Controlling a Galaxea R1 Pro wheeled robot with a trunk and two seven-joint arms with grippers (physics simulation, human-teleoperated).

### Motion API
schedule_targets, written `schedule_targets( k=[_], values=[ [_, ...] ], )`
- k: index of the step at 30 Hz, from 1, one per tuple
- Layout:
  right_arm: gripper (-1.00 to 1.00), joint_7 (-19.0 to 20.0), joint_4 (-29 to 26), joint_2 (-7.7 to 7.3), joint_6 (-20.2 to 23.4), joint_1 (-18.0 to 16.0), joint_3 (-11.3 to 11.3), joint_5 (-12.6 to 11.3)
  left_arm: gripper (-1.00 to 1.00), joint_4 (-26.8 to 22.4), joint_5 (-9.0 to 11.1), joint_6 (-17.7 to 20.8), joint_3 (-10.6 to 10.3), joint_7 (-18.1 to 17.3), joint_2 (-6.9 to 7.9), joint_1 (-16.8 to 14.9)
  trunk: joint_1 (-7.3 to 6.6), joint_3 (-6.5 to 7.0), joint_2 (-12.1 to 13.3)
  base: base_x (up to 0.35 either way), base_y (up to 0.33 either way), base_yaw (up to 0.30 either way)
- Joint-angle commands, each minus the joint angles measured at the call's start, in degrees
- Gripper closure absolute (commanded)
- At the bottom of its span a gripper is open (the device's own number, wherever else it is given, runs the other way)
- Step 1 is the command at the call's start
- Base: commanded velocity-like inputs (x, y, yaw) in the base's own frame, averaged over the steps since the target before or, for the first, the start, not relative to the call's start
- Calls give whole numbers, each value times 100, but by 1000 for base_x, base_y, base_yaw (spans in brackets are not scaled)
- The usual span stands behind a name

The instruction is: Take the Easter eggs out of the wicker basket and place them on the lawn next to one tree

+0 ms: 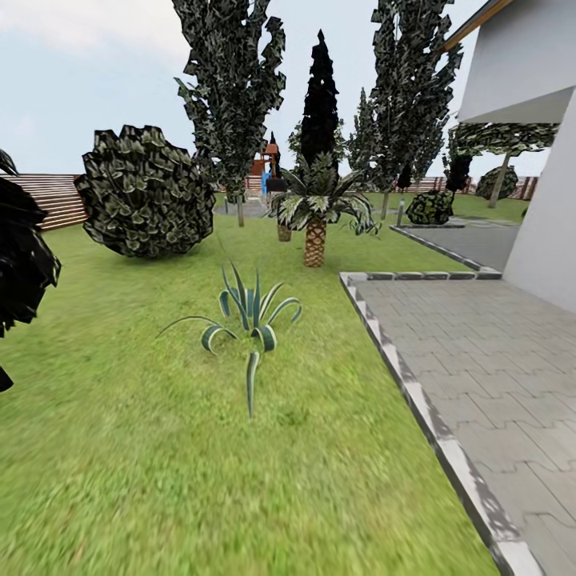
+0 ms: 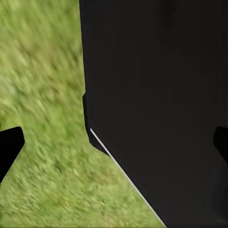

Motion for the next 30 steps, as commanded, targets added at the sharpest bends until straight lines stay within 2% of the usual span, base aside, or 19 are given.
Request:
schedule_targets(
  k=[1, 15, 22, 30],
  values=[
    [-100, -2, -3, 0, -2, 0, 1, 0, -100, -12, -3, 3, -1, 2, 0, 4, 4, -3, -1, 333, 0, 0],
    [-100, -2, -3, 0, -2, 0, 1, -2, -100, -12, -10, 4, -1, 0, 0, 2, 4, -3, -1, 315, 0, 0],
    [-100, -2, -3, 0, -2, -1, 1, 1, -100, -12, -2, -11, -11, 0, 2, 1, 4, -3, -1, 41, 30, 0],
    [-100, -2, -3, 0, -2, -1, 1, 1, -100, -12, 3, -3, -2, 0, 9, 4, 4, -3, -1, 2, 270, 0]
  ],
)
